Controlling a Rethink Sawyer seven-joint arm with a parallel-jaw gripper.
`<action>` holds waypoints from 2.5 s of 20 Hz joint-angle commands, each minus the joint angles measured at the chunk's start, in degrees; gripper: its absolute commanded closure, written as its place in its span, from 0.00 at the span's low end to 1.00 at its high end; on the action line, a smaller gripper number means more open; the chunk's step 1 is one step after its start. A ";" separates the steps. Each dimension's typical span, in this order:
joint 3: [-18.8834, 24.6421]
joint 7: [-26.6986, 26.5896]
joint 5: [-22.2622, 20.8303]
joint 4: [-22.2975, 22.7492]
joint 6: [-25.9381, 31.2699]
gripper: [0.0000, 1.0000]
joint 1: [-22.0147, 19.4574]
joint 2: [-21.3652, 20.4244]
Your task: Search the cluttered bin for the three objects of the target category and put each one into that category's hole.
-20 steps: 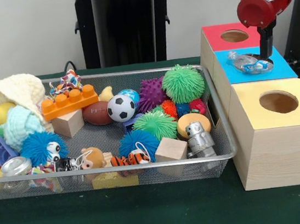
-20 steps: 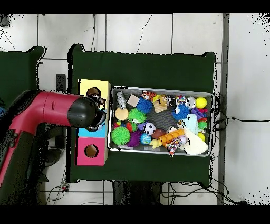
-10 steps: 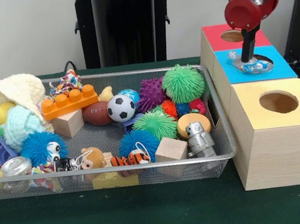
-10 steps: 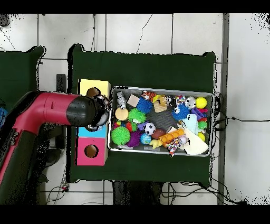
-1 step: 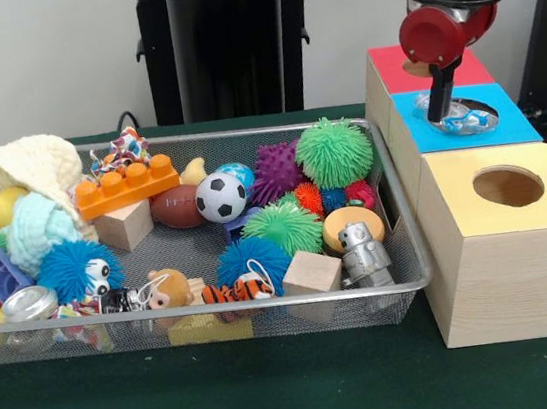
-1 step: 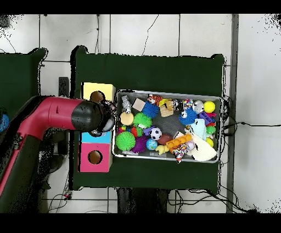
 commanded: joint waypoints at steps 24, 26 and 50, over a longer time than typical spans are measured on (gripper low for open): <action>6.78 -5.39 2.79 8.49 -1.99 1.00 1.02 -0.35; 6.95 -5.58 2.71 8.14 -2.22 1.00 0.75 -0.37; 8.67 1.12 5.68 8.46 -5.57 1.00 2.36 -2.82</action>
